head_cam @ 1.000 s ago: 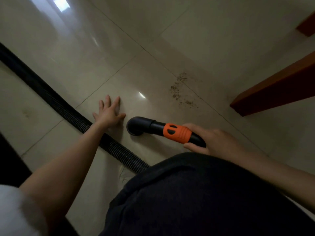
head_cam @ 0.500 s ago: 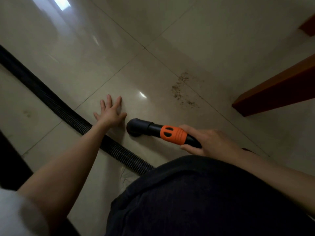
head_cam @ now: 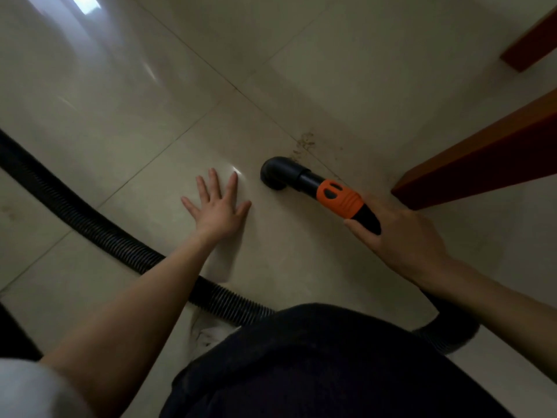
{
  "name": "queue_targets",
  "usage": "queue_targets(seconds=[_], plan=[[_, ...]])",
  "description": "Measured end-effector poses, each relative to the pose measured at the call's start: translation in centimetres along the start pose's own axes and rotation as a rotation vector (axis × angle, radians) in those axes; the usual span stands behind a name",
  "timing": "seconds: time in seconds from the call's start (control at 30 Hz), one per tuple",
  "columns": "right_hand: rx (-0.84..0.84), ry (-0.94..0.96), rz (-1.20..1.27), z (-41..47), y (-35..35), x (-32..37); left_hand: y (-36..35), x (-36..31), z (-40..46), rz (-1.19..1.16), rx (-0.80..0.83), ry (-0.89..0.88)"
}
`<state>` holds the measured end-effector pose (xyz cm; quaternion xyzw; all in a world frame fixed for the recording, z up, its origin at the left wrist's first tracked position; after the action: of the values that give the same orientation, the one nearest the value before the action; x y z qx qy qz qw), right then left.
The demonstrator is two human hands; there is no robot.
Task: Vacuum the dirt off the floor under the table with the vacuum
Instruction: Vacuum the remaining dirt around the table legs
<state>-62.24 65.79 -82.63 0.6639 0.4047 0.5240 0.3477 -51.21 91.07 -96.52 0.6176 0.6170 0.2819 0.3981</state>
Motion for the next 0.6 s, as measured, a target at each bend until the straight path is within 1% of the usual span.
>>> queue_targets(seconds=[0.17,0.43,0.6], plan=[[-0.073,0.031,-0.004,0.6,0.0,-0.2,-0.2,0.2,0.0,0.003,-0.015,-0.003],[-0.133,0.085,-0.07,1.3,0.3,-0.2,-0.1,0.2,-0.1,0.009,-0.025,-0.002],[-0.11,0.048,-0.074,1.4,-0.1,-0.9,-0.1,0.1,-0.1,0.018,-0.028,0.012]])
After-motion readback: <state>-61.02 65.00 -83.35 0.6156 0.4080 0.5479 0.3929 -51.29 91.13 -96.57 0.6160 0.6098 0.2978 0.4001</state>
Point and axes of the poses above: each hand's wrist, its own z-axis towards the middle knuckle, its own y-axis out of the back of the hand, x = y × z, the point moved 3 cm from there along z, towards the middle knuckle, and after that the axes turned 8 degrees about z, right-handed, at the moved point
